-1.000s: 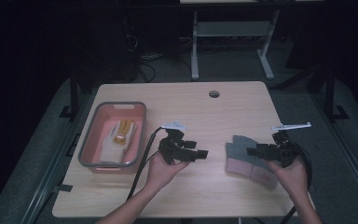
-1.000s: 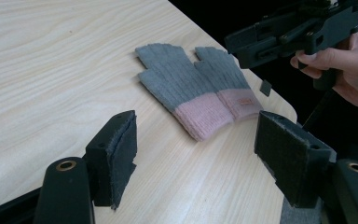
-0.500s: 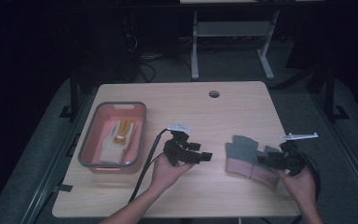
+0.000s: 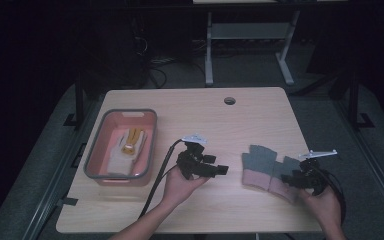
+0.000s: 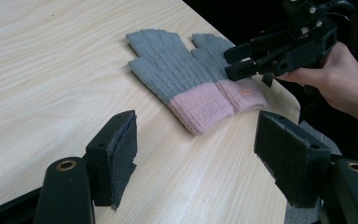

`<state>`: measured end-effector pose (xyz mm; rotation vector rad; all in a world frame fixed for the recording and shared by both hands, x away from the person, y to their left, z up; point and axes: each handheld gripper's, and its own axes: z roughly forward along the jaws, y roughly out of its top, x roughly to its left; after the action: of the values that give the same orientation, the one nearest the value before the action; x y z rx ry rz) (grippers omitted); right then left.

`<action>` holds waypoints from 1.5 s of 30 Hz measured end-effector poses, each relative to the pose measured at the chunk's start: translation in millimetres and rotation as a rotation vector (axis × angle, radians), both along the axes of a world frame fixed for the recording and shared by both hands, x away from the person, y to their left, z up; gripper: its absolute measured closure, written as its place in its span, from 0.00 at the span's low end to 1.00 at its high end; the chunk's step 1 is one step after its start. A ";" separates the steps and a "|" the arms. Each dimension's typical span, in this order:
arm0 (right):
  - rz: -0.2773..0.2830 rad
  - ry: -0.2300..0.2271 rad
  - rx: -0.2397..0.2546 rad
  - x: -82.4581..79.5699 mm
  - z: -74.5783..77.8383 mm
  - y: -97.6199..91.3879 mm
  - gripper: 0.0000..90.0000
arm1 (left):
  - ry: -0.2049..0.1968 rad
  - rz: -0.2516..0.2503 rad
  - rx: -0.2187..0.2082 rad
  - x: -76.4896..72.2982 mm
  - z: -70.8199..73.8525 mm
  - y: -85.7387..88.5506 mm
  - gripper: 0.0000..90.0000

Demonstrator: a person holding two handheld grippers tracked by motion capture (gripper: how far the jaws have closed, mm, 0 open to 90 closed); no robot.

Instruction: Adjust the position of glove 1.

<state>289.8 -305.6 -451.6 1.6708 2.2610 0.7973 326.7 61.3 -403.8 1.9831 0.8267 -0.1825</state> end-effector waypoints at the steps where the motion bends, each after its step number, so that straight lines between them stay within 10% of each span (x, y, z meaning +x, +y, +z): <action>1: -0.002 -0.009 -0.014 0.0 -0.7 1.3 0.55 | 0.003 0.002 0.001 0.2 -0.9 -0.3 0.33; 19: -0.003 -0.043 -0.073 -2.0 -1.1 4.4 0.94 | 0.001 0.013 0.006 0.1 -3.8 6.0 0.33; 45: 0.096 -0.095 -0.008 20.5 39.7 59.2 0.95 | 0.007 0.010 0.010 1.1 -6.3 2.7 0.33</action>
<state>310.3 -246.4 -411.9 1.4967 2.2904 0.8686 327.8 64.0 -410.1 1.9881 0.8430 -0.1803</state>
